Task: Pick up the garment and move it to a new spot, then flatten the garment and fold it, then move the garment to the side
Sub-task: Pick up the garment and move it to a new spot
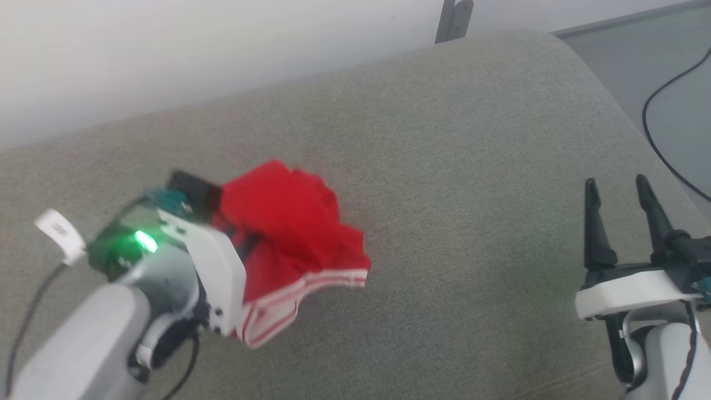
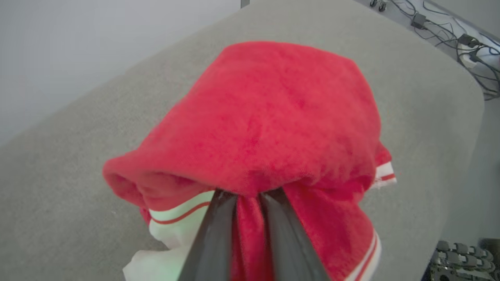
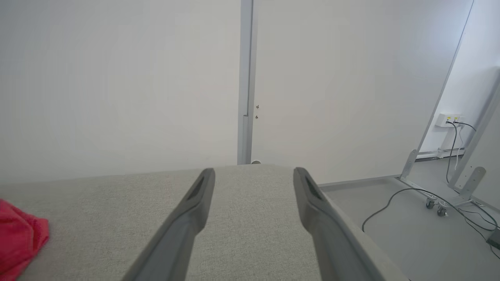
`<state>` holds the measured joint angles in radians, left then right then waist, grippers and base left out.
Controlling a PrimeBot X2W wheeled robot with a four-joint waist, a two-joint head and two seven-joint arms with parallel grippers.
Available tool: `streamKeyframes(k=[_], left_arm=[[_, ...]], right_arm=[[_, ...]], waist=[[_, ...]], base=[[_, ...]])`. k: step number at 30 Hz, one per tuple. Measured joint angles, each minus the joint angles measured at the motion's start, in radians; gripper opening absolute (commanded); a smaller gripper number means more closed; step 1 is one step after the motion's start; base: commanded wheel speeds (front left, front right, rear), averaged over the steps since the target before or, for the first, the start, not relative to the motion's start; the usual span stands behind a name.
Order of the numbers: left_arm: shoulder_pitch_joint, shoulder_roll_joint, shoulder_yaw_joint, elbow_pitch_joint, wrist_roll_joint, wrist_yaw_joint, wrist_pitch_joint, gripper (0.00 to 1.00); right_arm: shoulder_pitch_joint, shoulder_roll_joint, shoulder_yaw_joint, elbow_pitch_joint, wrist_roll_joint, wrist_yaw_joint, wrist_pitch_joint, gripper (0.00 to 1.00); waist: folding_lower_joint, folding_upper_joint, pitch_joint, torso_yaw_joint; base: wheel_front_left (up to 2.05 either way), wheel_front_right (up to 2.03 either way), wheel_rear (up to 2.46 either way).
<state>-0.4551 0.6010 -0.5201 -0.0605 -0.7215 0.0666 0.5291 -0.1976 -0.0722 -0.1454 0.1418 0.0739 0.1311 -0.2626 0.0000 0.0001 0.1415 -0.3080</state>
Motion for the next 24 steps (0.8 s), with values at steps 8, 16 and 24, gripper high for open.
streamKeyframes(k=[8,16,24], left_arm=[[0.021,-0.057,-0.067,0.228,0.001,-0.048,-0.025,0.36],[-0.01,-0.118,-0.106,0.402,0.0,-0.101,-0.053,1.0],[-0.039,-0.124,-0.116,0.409,0.004,-0.133,-0.093,1.0]], right_arm=[[-0.019,0.011,0.021,0.018,-0.002,0.0,0.0,1.0],[-0.036,0.013,0.032,0.026,-0.004,0.0,0.0,1.0],[-0.026,0.003,0.022,0.031,-0.009,0.0,0.0,1.0]], waist=[[0.0,0.0,0.019,0.003],[0.0,0.0,0.022,0.023],[0.0,0.0,-0.017,0.065]], base=[[0.0,0.0,0.0],[0.0,0.0,0.0],[0.0,0.0,0.0]])
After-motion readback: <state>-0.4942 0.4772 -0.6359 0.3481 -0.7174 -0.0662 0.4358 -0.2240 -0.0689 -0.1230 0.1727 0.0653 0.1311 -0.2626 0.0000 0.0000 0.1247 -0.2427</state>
